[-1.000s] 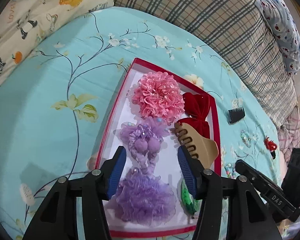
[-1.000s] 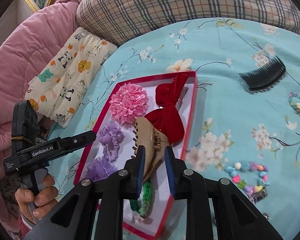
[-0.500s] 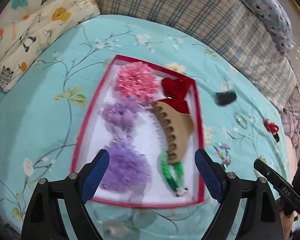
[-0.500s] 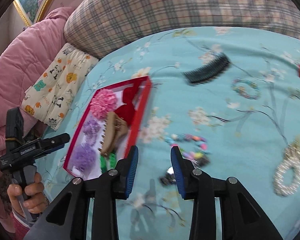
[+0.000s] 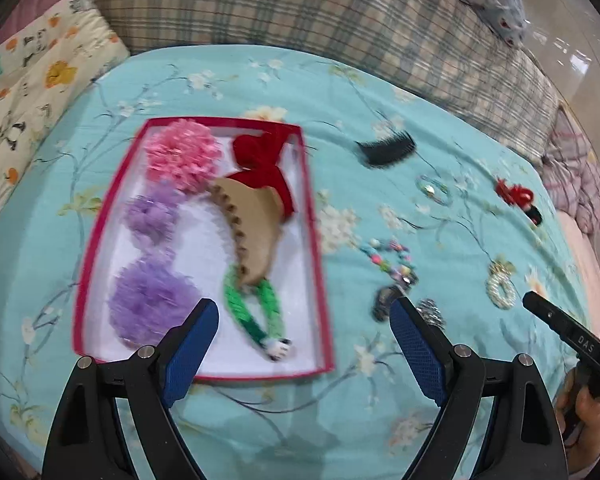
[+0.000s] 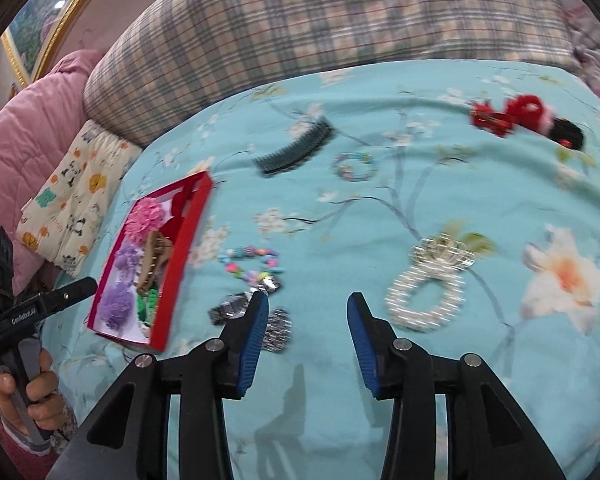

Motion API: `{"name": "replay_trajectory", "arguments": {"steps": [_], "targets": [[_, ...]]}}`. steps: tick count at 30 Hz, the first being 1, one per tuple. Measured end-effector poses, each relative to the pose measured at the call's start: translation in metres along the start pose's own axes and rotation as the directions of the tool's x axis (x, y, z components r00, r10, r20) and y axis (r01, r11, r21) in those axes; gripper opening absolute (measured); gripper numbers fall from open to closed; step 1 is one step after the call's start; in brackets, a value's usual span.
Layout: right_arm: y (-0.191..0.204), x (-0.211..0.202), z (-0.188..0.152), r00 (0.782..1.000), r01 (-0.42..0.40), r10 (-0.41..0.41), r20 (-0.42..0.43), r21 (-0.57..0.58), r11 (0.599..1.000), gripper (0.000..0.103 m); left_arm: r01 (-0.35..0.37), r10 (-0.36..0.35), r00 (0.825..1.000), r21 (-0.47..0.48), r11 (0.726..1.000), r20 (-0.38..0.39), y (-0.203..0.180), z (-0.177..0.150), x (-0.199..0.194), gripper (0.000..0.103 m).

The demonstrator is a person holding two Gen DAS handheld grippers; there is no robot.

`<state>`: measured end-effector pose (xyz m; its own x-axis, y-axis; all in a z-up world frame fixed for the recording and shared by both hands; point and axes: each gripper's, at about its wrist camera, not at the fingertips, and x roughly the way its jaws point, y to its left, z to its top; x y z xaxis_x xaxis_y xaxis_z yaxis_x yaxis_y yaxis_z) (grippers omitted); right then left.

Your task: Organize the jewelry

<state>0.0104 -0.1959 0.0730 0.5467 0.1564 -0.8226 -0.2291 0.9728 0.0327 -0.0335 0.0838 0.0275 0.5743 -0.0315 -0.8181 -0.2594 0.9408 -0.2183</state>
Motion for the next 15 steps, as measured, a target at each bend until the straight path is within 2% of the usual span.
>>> {"name": "replay_trajectory", "arguments": {"steps": [6,15], "targets": [[-0.032,-0.015,-0.010,0.999,0.049,-0.050,0.010,0.042,0.998,0.046,0.033,-0.030,0.997,0.030,0.999,-0.074,-0.022,-0.001,0.023,0.088],[-0.058,-0.019,-0.012,0.996,0.083,-0.084,0.010,0.075,0.994,0.049,0.083,-0.062,0.988,0.143,0.986,-0.144,-0.070,-0.010,0.055,0.088]]}}
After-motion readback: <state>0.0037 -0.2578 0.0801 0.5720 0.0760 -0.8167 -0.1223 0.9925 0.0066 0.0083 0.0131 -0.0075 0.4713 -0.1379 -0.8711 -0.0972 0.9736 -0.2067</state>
